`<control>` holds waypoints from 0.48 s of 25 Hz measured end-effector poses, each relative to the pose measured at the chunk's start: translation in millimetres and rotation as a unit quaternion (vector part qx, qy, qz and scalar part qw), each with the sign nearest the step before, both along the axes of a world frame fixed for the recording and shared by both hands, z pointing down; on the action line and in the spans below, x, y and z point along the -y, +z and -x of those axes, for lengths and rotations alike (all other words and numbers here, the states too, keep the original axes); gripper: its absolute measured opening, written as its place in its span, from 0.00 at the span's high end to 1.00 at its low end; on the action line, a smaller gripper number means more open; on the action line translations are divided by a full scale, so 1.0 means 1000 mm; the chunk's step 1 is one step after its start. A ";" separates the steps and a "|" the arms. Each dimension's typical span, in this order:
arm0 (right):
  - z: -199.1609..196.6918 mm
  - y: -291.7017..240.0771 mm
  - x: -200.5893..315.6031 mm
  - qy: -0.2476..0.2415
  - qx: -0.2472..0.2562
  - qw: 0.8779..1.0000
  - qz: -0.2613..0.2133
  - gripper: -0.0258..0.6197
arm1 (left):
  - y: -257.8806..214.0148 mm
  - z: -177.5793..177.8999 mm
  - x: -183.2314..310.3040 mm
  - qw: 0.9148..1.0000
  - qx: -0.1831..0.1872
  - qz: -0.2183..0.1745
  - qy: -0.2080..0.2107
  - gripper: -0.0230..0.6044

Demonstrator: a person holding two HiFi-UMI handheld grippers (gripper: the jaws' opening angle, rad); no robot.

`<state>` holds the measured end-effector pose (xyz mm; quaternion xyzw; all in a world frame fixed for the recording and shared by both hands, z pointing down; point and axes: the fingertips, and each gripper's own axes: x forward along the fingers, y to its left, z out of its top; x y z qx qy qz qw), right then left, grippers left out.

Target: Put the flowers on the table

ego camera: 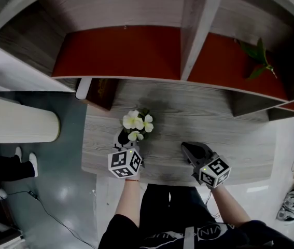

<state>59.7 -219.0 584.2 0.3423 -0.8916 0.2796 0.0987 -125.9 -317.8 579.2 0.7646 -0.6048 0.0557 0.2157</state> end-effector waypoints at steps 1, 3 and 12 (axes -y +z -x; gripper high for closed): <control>0.000 0.000 0.000 0.000 0.000 1.000 0.000 0.94 | 0.000 -0.001 0.000 1.000 0.001 0.001 0.003 0.94; -0.001 0.001 -0.001 -0.002 0.000 1.000 0.001 0.94 | 0.000 -0.002 -0.001 1.000 0.000 0.004 0.004 0.94; -0.007 0.002 -0.003 0.005 0.004 1.000 0.005 0.94 | 0.000 0.003 -0.002 0.998 -0.058 0.020 -0.029 0.86</control>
